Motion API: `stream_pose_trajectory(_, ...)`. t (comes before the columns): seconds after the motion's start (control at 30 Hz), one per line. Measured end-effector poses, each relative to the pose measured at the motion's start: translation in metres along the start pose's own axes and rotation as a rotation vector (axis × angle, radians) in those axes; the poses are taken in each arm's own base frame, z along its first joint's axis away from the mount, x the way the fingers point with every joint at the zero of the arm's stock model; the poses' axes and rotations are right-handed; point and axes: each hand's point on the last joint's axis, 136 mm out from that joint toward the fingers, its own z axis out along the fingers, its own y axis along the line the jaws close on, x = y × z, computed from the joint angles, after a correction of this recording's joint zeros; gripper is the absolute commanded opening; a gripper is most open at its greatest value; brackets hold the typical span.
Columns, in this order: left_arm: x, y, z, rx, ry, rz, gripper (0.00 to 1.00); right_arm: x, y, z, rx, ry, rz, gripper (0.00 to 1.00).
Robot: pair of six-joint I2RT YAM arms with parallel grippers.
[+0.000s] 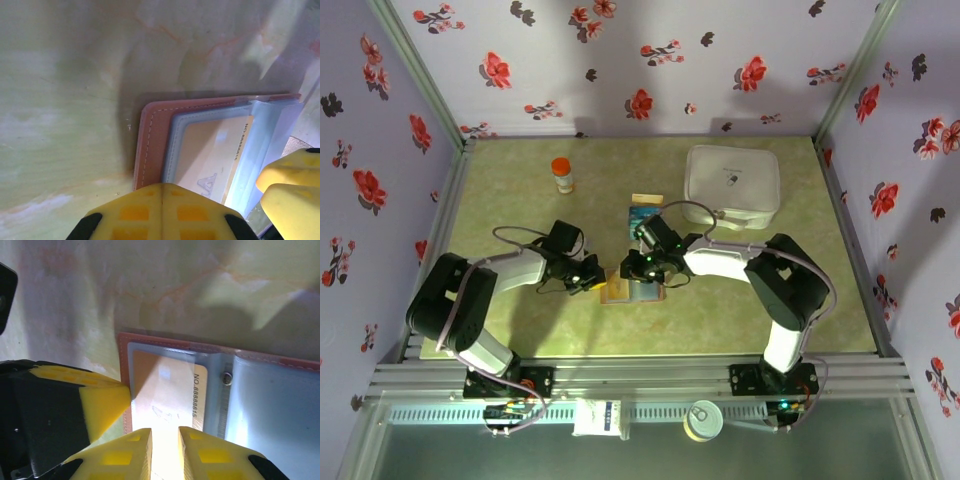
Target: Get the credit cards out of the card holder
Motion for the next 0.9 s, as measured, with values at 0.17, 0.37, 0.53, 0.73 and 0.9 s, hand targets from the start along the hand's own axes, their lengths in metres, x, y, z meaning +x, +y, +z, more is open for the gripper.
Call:
stream_pose_trajectory(0.17, 0.001, 0.001, 0.001, -0.004, 0.003, -0.002, 0.0, 0.001, -0.003, 0.004, 0.008, 0.01, 0.004, 0.22)
stream_pose_trajectory(0.37, 0.001, 0.002, 0.001, -0.007, 0.005, -0.004, 0.0, 0.003, -0.01, 0.011, 0.034, 0.031, 0.018, 0.24)
stream_pose_trajectory(0.53, 0.001, 0.002, 0.001, -0.008, 0.005, -0.005, 0.0, 0.003, -0.008, 0.013, 0.036, 0.037, 0.016, 0.25)
stream_pose_trajectory(0.73, 0.001, 0.003, 0.001, -0.01, 0.005, -0.005, 0.0, 0.006, -0.006, 0.014, 0.023, 0.056, 0.012, 0.24)
stream_pose_trajectory(0.9, 0.001, 0.003, 0.001, -0.011, 0.006, -0.006, 0.0, 0.006, -0.007, 0.013, 0.052, 0.066, -0.001, 0.24)
